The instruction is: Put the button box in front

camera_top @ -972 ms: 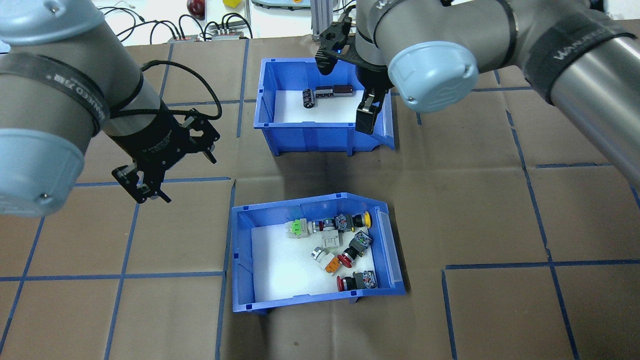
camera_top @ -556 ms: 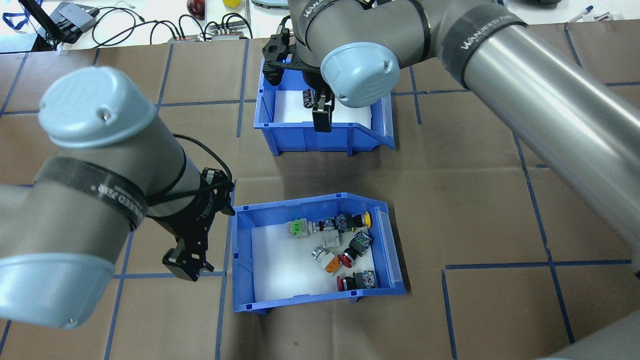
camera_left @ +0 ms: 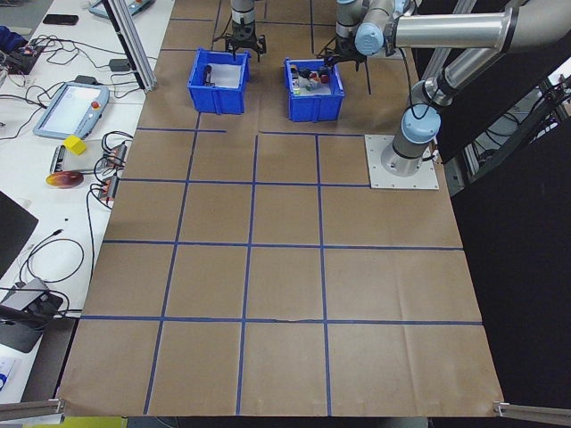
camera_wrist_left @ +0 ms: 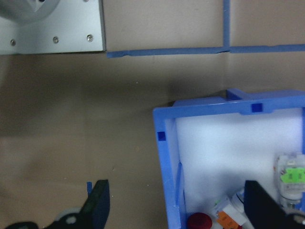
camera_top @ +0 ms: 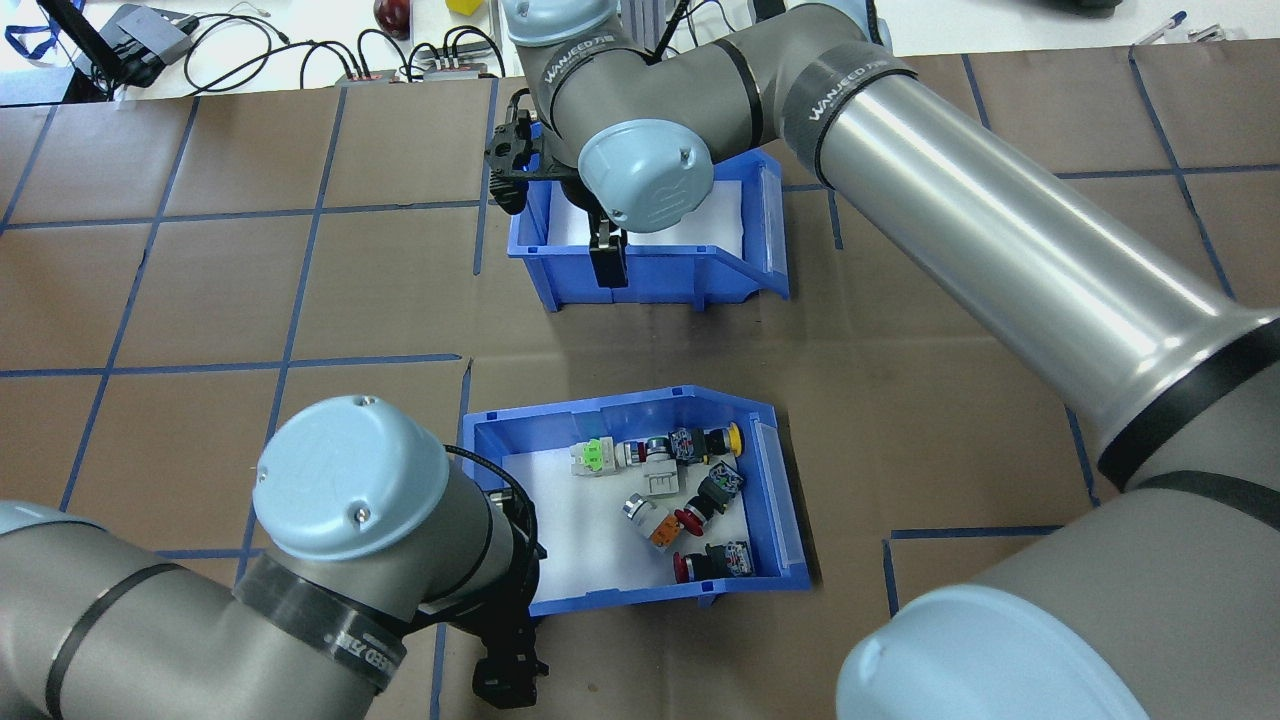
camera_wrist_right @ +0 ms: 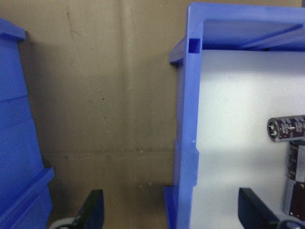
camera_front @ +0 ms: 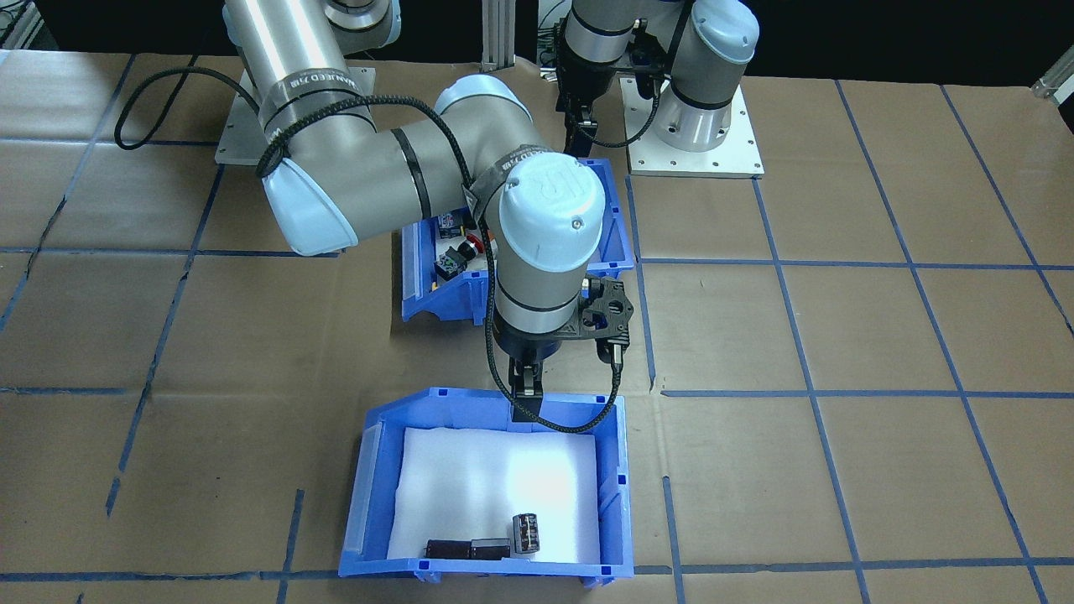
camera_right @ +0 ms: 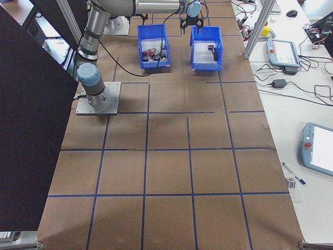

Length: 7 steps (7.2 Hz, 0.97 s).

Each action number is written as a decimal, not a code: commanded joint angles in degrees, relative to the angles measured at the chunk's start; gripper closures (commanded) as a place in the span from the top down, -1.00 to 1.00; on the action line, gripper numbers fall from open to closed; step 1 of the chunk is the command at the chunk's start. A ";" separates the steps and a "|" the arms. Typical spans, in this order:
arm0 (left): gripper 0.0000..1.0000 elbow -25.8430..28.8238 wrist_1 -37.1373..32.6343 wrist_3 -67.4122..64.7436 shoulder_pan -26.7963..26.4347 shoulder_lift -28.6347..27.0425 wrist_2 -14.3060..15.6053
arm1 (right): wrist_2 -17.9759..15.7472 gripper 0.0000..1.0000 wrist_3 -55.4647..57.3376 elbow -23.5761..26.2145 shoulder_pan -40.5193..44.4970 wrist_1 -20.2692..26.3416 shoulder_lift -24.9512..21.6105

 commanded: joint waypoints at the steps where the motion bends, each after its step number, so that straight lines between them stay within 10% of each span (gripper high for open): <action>1: 0.98 -6.18 12.11 -3.42 -2.70 -1.12 -1.53 | -0.37 1.00 -0.10 0.28 -0.05 -7.64 4.48; 2: 0.97 -6.28 13.03 -3.71 -3.58 -2.52 -1.80 | -0.02 1.00 -0.01 0.28 -0.05 -8.57 6.24; 4: 0.97 -6.20 16.71 -3.09 -3.77 -4.81 -1.80 | -0.63 0.06 -0.01 0.28 -0.14 -6.83 5.13; 7: 0.95 -5.94 23.82 -4.15 -5.70 -11.57 -1.01 | -0.55 -0.81 -0.10 -0.07 -0.05 -6.03 3.98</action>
